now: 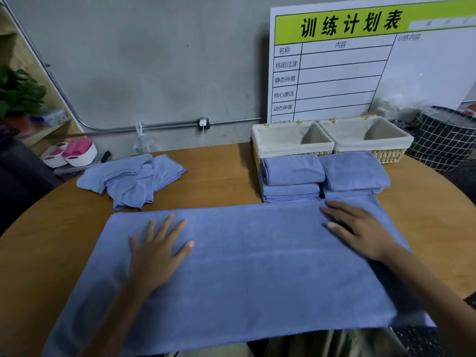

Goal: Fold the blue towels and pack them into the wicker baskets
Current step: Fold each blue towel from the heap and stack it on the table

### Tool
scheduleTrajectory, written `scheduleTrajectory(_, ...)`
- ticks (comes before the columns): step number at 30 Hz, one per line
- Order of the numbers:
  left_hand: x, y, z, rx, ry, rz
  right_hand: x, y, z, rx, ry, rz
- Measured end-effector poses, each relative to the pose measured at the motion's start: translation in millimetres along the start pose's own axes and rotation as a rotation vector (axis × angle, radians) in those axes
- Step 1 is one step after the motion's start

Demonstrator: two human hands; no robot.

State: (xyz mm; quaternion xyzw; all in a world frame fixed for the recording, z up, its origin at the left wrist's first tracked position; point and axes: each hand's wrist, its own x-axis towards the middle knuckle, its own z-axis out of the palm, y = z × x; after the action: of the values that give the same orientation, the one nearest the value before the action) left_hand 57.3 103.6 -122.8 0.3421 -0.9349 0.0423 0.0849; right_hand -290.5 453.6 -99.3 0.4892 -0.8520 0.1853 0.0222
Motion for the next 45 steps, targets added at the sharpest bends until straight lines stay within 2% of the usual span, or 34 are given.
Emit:
scheduleTrajectory(4, 0.2, 2.1, -5.5, -0.038, -0.054, -0.074, -2.1, 25.6, -16.7, 0.035, -0.017, 0.017)
scheduleTrajectory(8, 23.5, 5.8, -24.2, -0.315, 0.097, -0.086, 11.3, 18.6, -12.9, 0.007, 0.109, -0.045)
scheduleTrajectory(10, 41.7, 11.2, -28.4, -0.375, 0.171, -0.071, 23.8, 6.1, -7.7, -0.014, 0.164, -0.102)
scheduleTrajectory(12, 58.9, 17.2, -23.6, -0.370, 0.145, -0.031, 38.9, -11.5, 2.6, -0.050, 0.186, -0.162)
scheduleTrajectory(16, 88.3, 23.0, -8.3, -0.280, 0.056, 0.081, 68.2, -43.0, 21.0, -0.121, 0.131, -0.190)
scheduleTrajectory(21, 105.9, 25.4, -26.1, -0.311, -0.085, 0.202, 83.6, -56.7, 15.8, -0.113, 0.036, -0.103)
scheduleTrajectory(24, 107.9, 22.4, -27.9, -0.304, -0.106, 0.304, 86.3, -68.5, 11.6, -0.102, 0.026, -0.124)
scheduleTrajectory(30, 111.3, 25.1, -28.2, -0.467, -0.141, 0.242, 98.1, -95.8, 22.8, -0.061, -0.050, -0.137)
scheduleTrajectory(37, 103.2, 30.1, -49.3, -0.680, -0.008, 0.336, 108.0, -110.8, 26.3, -0.061, -0.043, -0.130)
scheduleTrajectory(42, 99.5, 25.0, -62.4, -0.616, 0.085, 0.427, 116.5, -111.0, 24.8, -0.070, -0.077, -0.260)
scheduleTrajectory(45, 100.1, 18.3, -65.8, -0.563, 0.094, 0.456, 122.1, -108.7, 23.8, 0.020, -0.116, -0.274)
